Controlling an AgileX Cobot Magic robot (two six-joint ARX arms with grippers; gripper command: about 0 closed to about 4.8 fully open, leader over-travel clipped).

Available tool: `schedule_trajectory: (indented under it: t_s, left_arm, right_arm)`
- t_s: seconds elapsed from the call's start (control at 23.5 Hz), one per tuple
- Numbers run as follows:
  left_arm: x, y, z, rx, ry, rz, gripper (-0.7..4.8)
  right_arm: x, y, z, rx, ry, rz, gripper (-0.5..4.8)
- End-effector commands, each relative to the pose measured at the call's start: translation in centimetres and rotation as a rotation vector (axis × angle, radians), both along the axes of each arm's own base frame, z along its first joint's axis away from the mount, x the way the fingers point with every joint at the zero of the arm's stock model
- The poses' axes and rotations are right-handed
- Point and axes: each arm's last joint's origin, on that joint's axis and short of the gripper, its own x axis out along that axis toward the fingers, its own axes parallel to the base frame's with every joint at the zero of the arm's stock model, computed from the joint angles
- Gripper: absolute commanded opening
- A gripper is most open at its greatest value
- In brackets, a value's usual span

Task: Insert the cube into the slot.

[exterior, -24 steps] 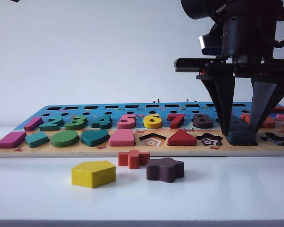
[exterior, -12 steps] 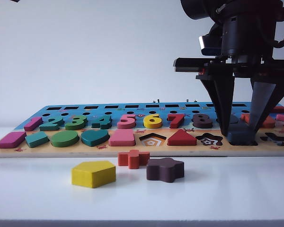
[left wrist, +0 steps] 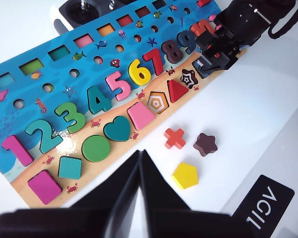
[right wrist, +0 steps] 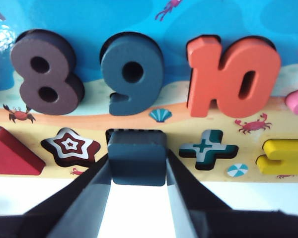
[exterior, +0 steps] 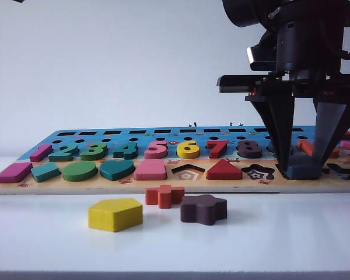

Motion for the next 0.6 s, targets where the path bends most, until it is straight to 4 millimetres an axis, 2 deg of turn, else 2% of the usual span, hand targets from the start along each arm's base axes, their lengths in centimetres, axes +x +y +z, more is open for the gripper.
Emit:
schedule_trajectory:
  t_s: [0.04, 0.38, 0.6]
  left_arm:
    - [0.06, -0.06, 0.21, -0.010, -0.015, -0.006, 0.07]
    - [0.07, -0.06, 0.21, -0.010, -0.014, -0.005, 0.07]
    - [0.06, -0.06, 0.21, -0.010, -0.014, -0.005, 0.07]
  right_arm:
    - [0.20, 0.10, 0.08, 0.003, -0.028, -0.003, 0.77]
    - [0.35, 0.21, 0.11, 0.015, -0.044, -0.002, 0.78]
    - [0.39, 0.24, 0.12, 0.016, -0.049, 0.013, 1.72]
